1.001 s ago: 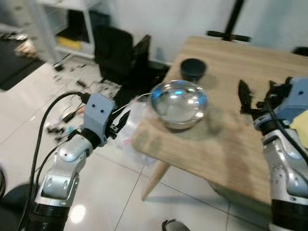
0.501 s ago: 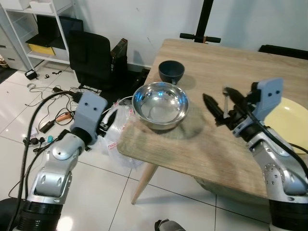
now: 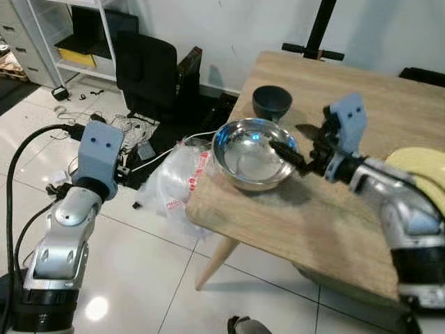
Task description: Setting the table
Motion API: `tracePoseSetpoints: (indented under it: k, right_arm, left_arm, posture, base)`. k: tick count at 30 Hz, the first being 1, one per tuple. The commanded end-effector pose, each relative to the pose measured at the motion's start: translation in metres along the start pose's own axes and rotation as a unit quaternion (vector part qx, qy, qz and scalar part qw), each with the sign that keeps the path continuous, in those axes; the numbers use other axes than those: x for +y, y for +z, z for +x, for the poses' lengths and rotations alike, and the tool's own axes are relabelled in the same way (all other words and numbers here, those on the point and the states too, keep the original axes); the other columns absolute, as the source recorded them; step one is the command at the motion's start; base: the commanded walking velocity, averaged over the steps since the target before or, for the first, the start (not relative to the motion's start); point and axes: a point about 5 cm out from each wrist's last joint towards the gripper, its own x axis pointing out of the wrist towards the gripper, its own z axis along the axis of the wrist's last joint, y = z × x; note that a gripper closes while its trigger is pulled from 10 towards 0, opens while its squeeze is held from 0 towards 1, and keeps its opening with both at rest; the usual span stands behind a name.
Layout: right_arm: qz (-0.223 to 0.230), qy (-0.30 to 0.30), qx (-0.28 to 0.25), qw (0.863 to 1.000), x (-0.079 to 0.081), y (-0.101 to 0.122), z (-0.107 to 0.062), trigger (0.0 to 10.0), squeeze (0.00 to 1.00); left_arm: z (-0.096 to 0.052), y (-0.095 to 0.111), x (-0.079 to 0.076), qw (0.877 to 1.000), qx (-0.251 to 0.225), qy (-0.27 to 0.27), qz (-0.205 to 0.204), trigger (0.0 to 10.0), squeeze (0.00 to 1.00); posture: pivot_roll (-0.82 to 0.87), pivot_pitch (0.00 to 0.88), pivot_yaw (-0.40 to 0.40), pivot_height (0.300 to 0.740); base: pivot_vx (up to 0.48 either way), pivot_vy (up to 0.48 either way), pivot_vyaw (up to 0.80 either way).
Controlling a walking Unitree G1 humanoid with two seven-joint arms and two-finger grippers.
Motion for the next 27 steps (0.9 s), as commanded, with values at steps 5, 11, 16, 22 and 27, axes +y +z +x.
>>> tracePoseSetpoints:
  k: [5, 11, 16, 22, 27]
  right_arm:
    - [0.013, -0.018, 0.043, 0.999, -0.026, 0.000, 0.001, 10.0, 0.00]
    - [0.078, 0.002, 0.060, 0.995, -0.035, -0.007, 0.008, 10.0, 0.00]
    - [0.112, 0.007, 0.074, 0.991, -0.036, -0.019, 0.013, 10.0, 0.00]
    - [0.122, 0.011, 0.100, 0.987, -0.036, -0.034, 0.017, 10.0, 0.00]
    - [0.123, 0.018, 0.129, 0.984, -0.032, -0.050, 0.020, 10.0, 0.00]
  left_arm:
    - [-0.006, 0.005, 0.009, 0.999, -0.002, -0.036, 0.013, 10.0, 0.00]
    - [-0.022, 0.018, 0.001, 0.985, -0.008, -0.173, 0.015, 10.0, 0.00]
    - [-0.030, 0.030, -0.003, 0.968, -0.020, -0.248, 0.016, 10.0, 0.00]
    - [-0.037, 0.039, -0.008, 0.954, -0.026, -0.300, 0.013, 10.0, 0.00]
    - [-0.038, 0.043, -0.007, 0.951, -0.027, -0.306, 0.011, 10.0, 0.00]
  posture:
    - [-0.05, 0.051, 0.027, 0.740]
    - [-0.03, 0.072, 0.028, 0.740]
    - [-0.02, 0.082, 0.031, 0.740]
    - [-0.01, 0.088, 0.031, 0.740]
    - [0.00, 0.089, 0.030, 0.740]
  base:
    - [0.000, 0.000, 0.00]
    - [0.000, 0.000, 0.00]
    - [0.000, 0.000, 0.00]
    - [0.000, 0.000, 0.00]
    - [0.000, 0.000, 0.00]
